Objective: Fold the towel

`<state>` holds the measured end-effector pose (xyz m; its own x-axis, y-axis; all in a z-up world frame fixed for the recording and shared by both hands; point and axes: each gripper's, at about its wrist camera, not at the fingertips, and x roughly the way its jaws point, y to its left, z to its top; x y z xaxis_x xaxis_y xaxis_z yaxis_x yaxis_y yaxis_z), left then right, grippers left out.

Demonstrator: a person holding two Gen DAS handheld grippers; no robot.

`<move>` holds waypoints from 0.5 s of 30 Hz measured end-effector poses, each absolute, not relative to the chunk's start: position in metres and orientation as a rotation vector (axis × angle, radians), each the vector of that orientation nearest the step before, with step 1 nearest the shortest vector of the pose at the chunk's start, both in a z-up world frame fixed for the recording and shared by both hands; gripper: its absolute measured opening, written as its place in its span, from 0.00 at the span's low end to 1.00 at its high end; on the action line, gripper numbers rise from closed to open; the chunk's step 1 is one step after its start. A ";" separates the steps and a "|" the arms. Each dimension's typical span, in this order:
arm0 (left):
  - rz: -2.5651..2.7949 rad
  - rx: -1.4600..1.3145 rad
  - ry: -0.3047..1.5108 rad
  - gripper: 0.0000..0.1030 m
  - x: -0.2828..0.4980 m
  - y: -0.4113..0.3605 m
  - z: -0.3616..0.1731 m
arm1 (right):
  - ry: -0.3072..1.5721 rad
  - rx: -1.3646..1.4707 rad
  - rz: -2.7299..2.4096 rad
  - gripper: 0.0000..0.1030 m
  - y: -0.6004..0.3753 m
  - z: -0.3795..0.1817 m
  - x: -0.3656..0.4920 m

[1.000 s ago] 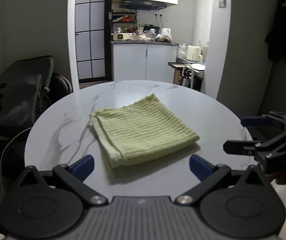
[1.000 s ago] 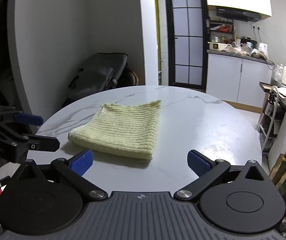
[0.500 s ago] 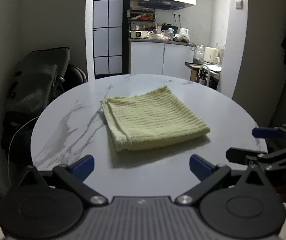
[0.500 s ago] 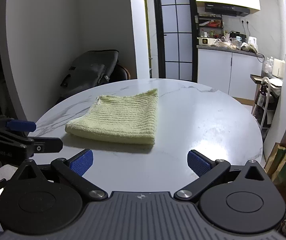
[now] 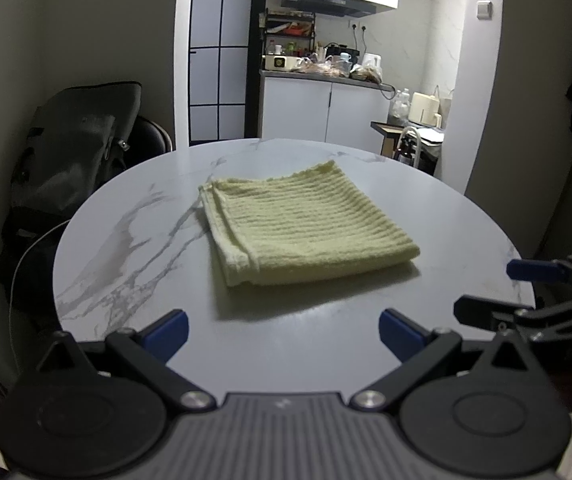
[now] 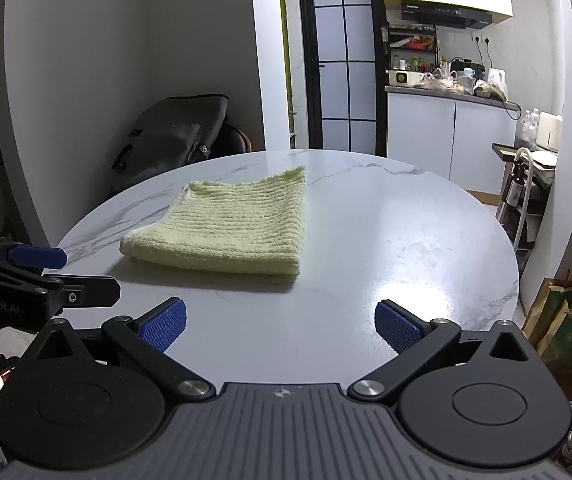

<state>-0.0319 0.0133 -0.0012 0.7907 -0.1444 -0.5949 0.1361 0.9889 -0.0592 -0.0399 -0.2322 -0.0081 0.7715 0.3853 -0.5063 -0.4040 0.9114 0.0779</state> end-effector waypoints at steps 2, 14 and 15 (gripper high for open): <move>-0.152 -0.014 0.644 1.00 -0.032 0.014 -0.002 | 0.542 -0.036 0.426 1.00 -0.232 -0.009 -0.039; -0.148 -0.015 0.644 1.00 -0.032 0.009 -0.004 | 0.549 -0.044 0.427 1.00 -0.229 -0.009 -0.040; -0.147 -0.015 0.643 1.00 -0.032 0.008 -0.005 | 0.551 -0.046 0.427 1.00 -0.229 -0.009 -0.040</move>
